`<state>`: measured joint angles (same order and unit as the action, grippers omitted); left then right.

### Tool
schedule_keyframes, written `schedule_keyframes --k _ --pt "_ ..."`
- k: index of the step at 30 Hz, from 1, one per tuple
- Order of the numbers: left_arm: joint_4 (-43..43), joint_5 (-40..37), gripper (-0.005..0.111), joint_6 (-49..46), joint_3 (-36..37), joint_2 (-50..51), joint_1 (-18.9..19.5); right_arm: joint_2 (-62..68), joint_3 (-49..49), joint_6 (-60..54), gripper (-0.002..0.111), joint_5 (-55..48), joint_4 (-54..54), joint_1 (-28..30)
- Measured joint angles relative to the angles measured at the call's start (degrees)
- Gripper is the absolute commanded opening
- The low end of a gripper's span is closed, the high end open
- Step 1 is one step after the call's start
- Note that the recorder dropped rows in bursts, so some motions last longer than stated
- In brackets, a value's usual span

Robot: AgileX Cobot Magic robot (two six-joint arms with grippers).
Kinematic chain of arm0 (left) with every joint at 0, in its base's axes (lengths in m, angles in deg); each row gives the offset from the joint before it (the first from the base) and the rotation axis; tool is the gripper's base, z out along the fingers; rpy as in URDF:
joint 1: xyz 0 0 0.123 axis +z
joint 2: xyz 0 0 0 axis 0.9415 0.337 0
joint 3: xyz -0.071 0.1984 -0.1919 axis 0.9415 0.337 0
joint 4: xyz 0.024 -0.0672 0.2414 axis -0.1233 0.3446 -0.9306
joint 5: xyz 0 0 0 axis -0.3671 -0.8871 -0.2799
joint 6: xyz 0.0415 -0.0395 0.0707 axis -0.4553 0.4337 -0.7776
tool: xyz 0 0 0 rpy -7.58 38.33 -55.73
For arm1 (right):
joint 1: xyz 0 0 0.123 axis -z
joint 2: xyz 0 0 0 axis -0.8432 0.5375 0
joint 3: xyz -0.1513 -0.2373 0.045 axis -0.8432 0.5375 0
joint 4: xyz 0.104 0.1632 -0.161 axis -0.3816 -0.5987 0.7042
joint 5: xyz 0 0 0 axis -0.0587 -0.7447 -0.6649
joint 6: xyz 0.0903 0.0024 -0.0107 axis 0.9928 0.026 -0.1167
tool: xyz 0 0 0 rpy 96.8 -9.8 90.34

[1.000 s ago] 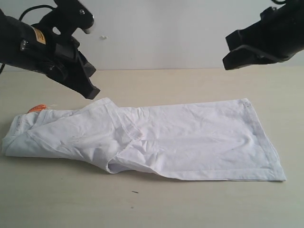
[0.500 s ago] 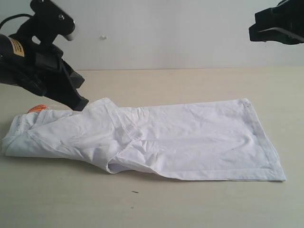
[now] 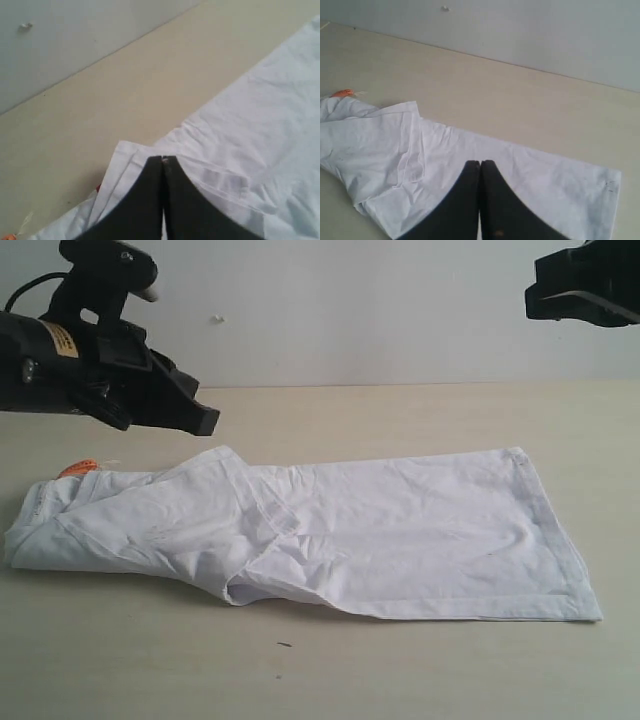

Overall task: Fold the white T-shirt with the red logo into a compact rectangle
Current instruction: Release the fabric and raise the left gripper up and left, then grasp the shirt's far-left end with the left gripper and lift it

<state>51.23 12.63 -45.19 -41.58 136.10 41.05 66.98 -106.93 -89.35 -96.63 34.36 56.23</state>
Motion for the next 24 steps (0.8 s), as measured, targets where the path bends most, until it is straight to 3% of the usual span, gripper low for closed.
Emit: schedule_keyframes --k 11,17,20,22,24 --pt "2.3 0.6 0.000 1.5 3.4 -3.8 0.0 -0.8 0.0 0.0 0.000 -0.7 0.0 0.0" --pt "1.9 -10.9 0.000 -0.2 3.5 -3.0 0.1 1.5 0.0 -0.4 0.000 -5.9 0.0 0.0" --pt "1.2 -14.9 0.001 3.0 3.7 -0.6 3.1 4.5 0.0 -0.4 0.000 -8.1 -0.2 0.0" --pt "1.2 -15.5 0.011 4.9 3.8 1.5 7.1 5.9 0.0 -0.6 0.000 -8.3 -0.2 0.0" --pt "2.9 -15.3 0.031 5.6 3.9 3.0 10.8 6.3 0.0 -0.6 0.000 -8.3 -0.2 0.0"
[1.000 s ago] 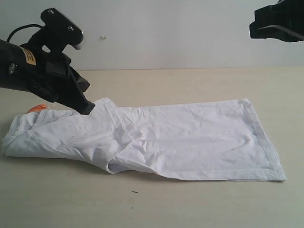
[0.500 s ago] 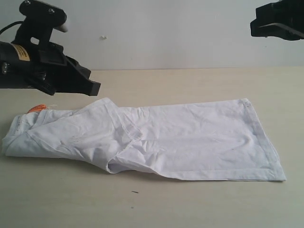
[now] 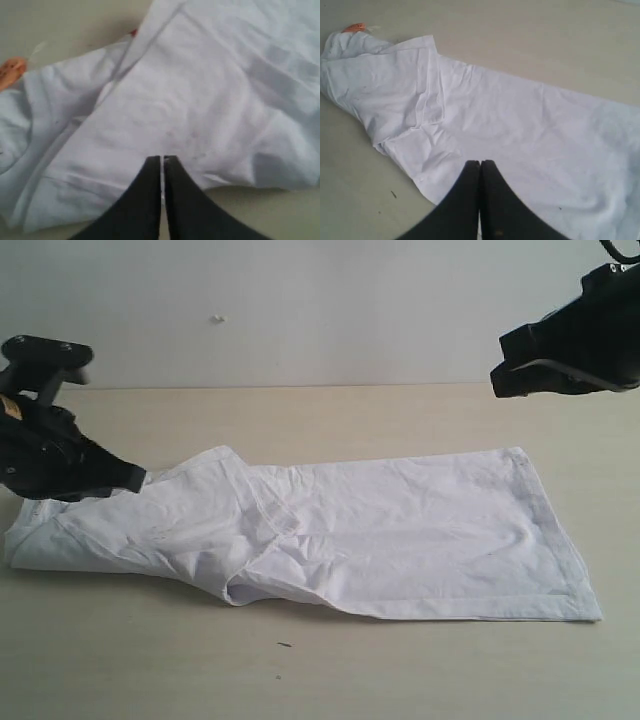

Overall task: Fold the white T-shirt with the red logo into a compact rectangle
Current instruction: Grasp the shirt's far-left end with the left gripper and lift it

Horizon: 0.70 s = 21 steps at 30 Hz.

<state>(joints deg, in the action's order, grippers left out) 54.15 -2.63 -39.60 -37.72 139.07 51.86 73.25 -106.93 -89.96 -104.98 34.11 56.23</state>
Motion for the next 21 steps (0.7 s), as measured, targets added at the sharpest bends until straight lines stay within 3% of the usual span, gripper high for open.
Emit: schedule_keyframes --k 3,7,12,17,21 --pt "4.8 2.0 0.067 -2.0 -0.2 1.0 6.0 0.0 0.0 -0.2 0.000 -0.1 -0.6 0.0" --pt "12.5 -1.8 0.060 -6.5 -3.9 4.8 14.1 0.0 0.0 -0.3 0.000 0.0 -1.3 0.0" --pt "22.7 -5.3 0.060 -14.7 -8.0 12.8 23.6 0.0 0.0 -0.3 0.000 0.1 -1.7 0.0" --pt "37.1 -5.9 0.060 -29.9 -12.4 19.9 29.6 0.0 0.0 -0.3 0.000 0.1 -3.3 0.0" --pt "51.1 -14.7 0.060 -43.3 -18.3 28.1 33.3 0.0 0.0 -1.3 0.000 -0.4 -5.2 0.0"
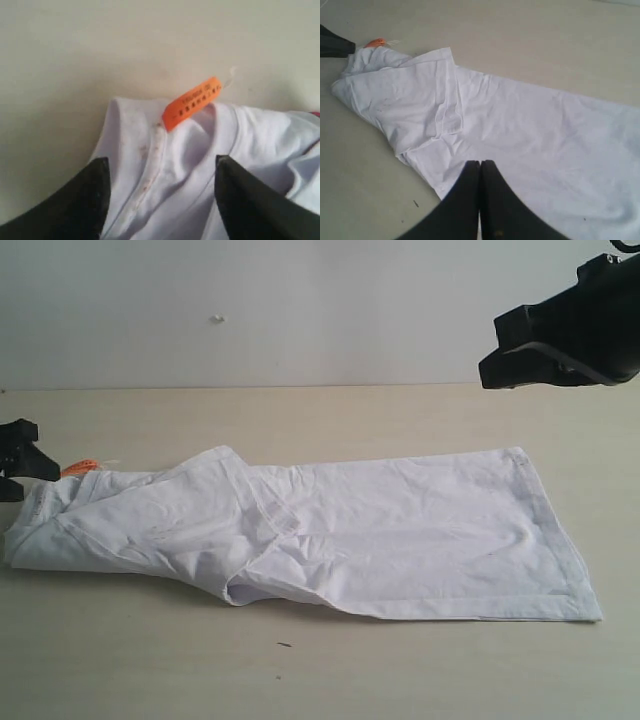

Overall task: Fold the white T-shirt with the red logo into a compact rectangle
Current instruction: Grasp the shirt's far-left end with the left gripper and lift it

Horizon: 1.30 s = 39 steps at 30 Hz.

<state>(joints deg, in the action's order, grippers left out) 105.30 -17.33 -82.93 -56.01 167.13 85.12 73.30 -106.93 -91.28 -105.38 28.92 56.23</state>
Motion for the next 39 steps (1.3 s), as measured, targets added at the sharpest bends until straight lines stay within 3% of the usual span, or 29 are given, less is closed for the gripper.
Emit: schedule_keyframes --k 3,11,24,26,31,39 --pt "4.2 -3.4 0.060 -4.0 -3.4 4.4 1.3 0.0 0.0 -0.2 0.000 -0.7 -0.1 0.0" --pt "4.3 -1.9 0.060 -8.3 -4.4 6.6 3.1 0.0 0.0 -0.4 0.000 -1.1 -0.3 0.0" --pt "5.2 -6.0 0.059 -12.3 -4.5 8.4 0.9 0.0 0.0 -0.5 0.000 -1.4 -0.8 0.0" --pt "4.9 -6.6 0.049 -12.2 -4.5 8.5 0.9 0.0 0.0 -0.5 0.000 -1.4 -0.9 0.0" --pt "0.3 -6.9 0.000 -8.3 -4.5 8.7 0.9 0.0 -0.3 -0.5 0.000 -1.6 -1.1 0.0" --pt "-6.1 -8.2 0.000 0.6 -4.5 7.7 0.8 0.0 -0.4 -0.5 0.000 -1.7 -2.2 0.0"
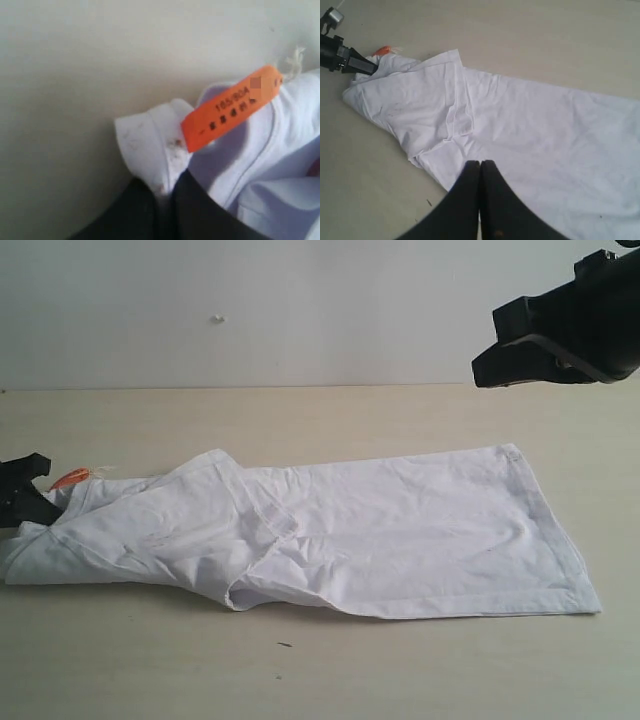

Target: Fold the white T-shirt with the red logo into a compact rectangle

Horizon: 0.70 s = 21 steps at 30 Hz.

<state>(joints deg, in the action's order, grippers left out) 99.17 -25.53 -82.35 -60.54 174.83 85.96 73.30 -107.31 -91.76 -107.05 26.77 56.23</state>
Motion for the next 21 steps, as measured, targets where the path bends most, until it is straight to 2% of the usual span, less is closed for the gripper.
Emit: schedule_keyframes --k 4,10,15,21 --pt "-1.7 -0.7 0.000 2.5 0.5 -2.8 -1.0 0.0 0.0 -0.2 0.000 -0.5 -0.3 0.0" --pt "-2.1 -1.7 0.000 6.3 0.4 -10.3 -5.5 0.0 0.0 -0.3 0.000 -1.1 -1.0 0.0" --pt "-2.1 -1.7 0.000 10.1 0.3 -16.0 -11.2 0.0 0.0 -0.3 0.000 -1.5 -1.3 0.0" --pt "-2.1 -1.8 0.000 17.3 -3.3 -18.6 -19.6 -0.3 0.0 -0.3 0.000 -2.2 -1.7 0.0"
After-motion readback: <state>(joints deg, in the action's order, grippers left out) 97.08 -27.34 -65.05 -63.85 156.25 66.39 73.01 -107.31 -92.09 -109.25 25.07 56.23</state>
